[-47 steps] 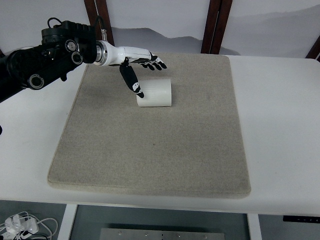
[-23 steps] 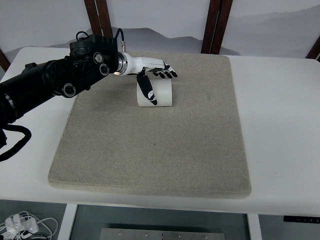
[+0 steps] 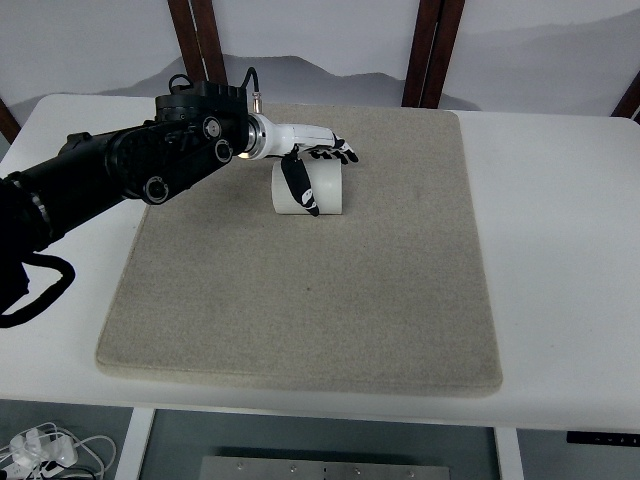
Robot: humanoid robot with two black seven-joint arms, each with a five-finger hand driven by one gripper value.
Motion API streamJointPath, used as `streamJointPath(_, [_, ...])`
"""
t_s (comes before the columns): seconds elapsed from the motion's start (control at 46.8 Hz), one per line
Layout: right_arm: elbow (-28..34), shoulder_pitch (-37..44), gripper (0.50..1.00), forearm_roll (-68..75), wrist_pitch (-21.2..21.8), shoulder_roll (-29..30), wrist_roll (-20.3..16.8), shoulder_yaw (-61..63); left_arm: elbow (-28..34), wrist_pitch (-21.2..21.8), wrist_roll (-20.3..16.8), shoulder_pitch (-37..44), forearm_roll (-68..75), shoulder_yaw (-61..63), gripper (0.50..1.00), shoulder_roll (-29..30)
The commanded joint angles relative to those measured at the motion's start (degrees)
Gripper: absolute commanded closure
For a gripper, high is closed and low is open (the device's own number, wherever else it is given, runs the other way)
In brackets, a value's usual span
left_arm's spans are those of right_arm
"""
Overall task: Flip white cup upright
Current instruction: 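Lower the left hand onto the cup and close fingers around it, then lift the cup with the left hand and rotate it upright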
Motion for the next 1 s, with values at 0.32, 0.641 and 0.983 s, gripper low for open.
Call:
streamJointPath(0.32, [0.00, 0.00, 0.548, 0.00, 0.00, 0.00, -0.01, 0.00, 0.45, 1.05, -0.88, -0.61, -0.17, 2.55, 0.904, 0.25])
streamJointPath(0.641, [0.00, 0.00, 0.548, 0.00, 0.00, 0.00, -0.01, 0.00, 0.98, 1.23, -1.93, -1.23, -3.42, -0.08, 0.999, 0.42])
streamJointPath(0.983, [0.00, 0.00, 0.548, 0.00, 0.00, 0.00, -0.01, 0.00, 6.33, -1.40, -8.17, -0.61, -24.50, -2.20, 0.997, 1.39])
